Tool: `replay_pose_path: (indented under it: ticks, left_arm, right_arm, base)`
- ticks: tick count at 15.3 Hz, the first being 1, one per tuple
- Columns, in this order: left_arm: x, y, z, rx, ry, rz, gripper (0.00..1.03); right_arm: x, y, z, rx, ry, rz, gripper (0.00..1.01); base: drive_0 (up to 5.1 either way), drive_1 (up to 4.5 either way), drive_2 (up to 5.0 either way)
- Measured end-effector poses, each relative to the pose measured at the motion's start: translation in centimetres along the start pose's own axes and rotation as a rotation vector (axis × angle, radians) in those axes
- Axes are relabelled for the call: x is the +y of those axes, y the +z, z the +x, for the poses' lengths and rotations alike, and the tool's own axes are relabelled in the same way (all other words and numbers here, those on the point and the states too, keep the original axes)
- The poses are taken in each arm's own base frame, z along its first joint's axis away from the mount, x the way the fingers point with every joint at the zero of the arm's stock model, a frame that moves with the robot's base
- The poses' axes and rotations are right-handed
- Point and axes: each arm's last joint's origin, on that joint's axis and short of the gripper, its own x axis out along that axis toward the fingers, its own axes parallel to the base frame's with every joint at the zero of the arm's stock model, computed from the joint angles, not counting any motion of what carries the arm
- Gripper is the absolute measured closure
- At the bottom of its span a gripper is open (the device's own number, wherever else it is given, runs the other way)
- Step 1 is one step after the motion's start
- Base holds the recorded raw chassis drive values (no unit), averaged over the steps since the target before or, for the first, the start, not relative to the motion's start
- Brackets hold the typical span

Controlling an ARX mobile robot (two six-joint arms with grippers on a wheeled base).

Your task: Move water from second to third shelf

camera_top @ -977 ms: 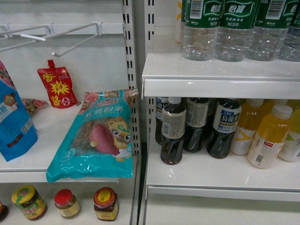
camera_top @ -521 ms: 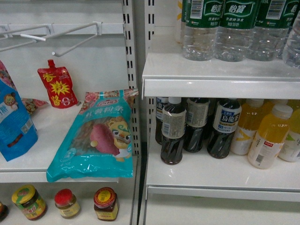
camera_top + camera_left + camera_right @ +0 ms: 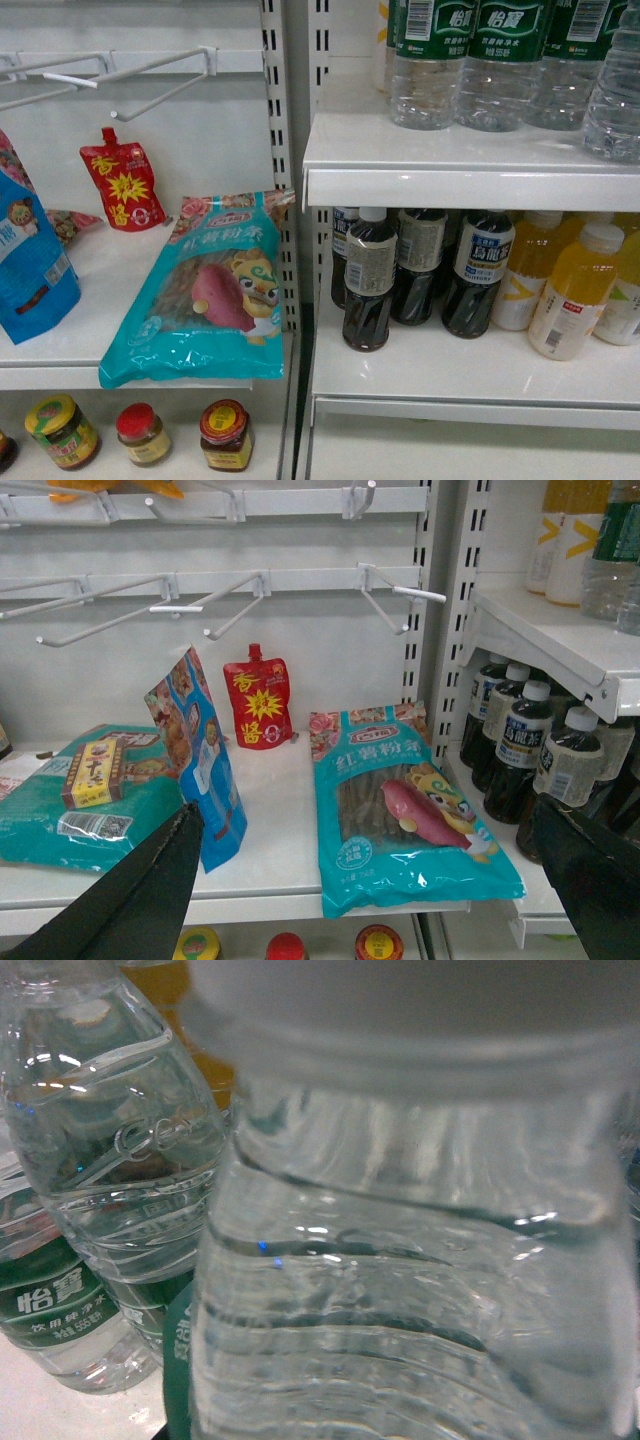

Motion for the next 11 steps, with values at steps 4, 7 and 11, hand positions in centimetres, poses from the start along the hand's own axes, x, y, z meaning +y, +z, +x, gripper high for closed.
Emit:
replay_pose_path:
  ticks: [4,7,11]
  left_arm:
    - [0.0,0.0,0.0,0.0,0.0,0.0,0.05]
    - [0.0,0.0,0.0,0.0,0.0,0.0,0.05]
    - [0.0,0.0,0.0,0.0,0.0,0.0,0.05]
  right_arm:
    - [-0.23,-0.15,0.58,0.001,-0.015,0.003,0.58]
    - [-0.23,-0.18,0.59,0.003,-0.015,0.003,0.58]
    - [-0.24,-0.06,0.58,-0.006,-0.015,0.003,0.22]
  base:
    - [0.0,0.0,0.0]
    - [0.0,0.0,0.0]
    - [0.0,0.0,0.0]
